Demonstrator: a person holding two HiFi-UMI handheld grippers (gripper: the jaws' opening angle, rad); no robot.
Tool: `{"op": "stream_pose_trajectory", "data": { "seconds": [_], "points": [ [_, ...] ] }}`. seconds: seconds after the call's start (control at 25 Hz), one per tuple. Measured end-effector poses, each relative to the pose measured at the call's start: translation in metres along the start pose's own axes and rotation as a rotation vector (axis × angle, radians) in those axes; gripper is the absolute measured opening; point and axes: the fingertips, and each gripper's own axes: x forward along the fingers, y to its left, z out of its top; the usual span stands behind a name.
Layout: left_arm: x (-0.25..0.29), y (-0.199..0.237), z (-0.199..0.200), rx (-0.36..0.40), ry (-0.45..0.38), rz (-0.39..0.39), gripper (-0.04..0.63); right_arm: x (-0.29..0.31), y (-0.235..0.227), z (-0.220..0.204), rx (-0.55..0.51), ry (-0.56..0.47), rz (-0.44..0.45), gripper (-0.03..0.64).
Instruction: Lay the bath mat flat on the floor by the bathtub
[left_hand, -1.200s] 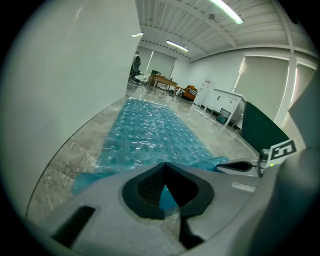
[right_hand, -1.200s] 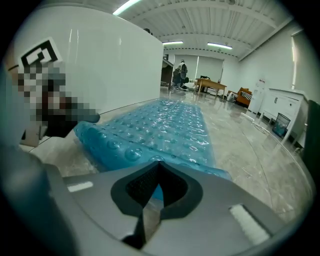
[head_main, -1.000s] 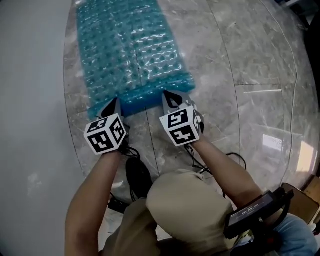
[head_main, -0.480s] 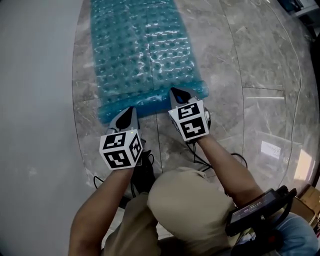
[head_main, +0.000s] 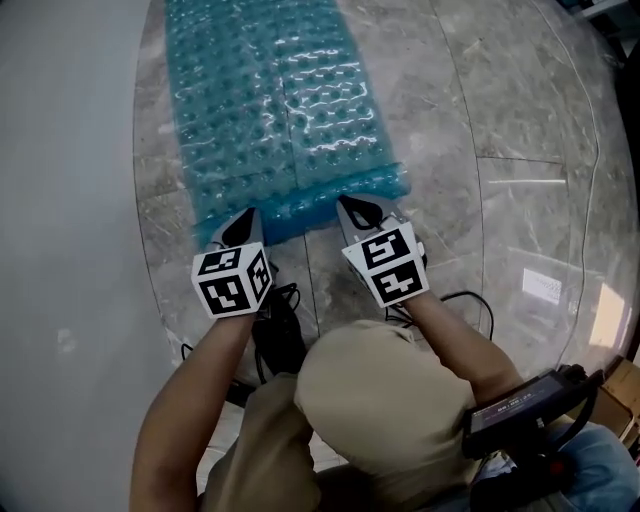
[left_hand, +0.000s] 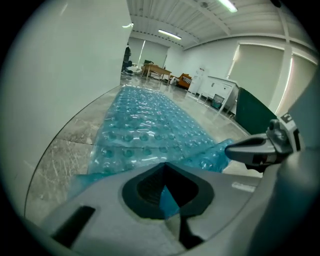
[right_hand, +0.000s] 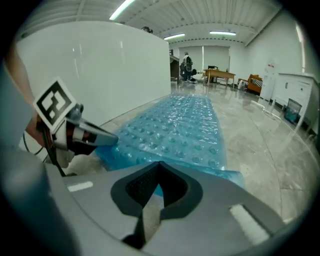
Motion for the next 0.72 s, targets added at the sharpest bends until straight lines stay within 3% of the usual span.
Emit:
{"op": "stream_pose_trajectory", "data": {
  "seconds": [0.2, 0.36, 0.44, 0.52, 0.6, 0.72],
  "points": [
    [-0.022, -0.016, -0.027, -0.014, 0.069, -0.043, 0.006, -0.015, 0.004, 0.001, 0.040, -0.003, 0.027, 0.009],
    [-0.046, -0.029, -0.083, -0.075, 0.169, -0.112, 0.008, -0.035, 0.019, 0.026, 0.014, -0.084, -0.007, 0.009],
    [-0.052, -0.033, -0.104, -0.083, 0.192, -0.129, 0.008, -0.029, 0.020, 0.023, -0.006, -0.038, -0.034, 0.009],
    [-0.057, -0.032, -0.090, -0.038, 0.159, -0.153, 0.008, -0.011, 0.016, 0.007, -0.018, 0.064, -0.066, 0.008],
    [-0.063, -0.031, -0.058, -0.015, 0.075, -0.160, 0.008, -0.001, 0.015, -0.011, -0.019, 0.143, -0.093, 0.008],
    [-0.063, -0.032, -0.016, -0.117, -0.045, -0.163, 0.008, -0.011, 0.019, -0.036, 0.028, 0.197, -0.117, 0.006]
  ]
}}
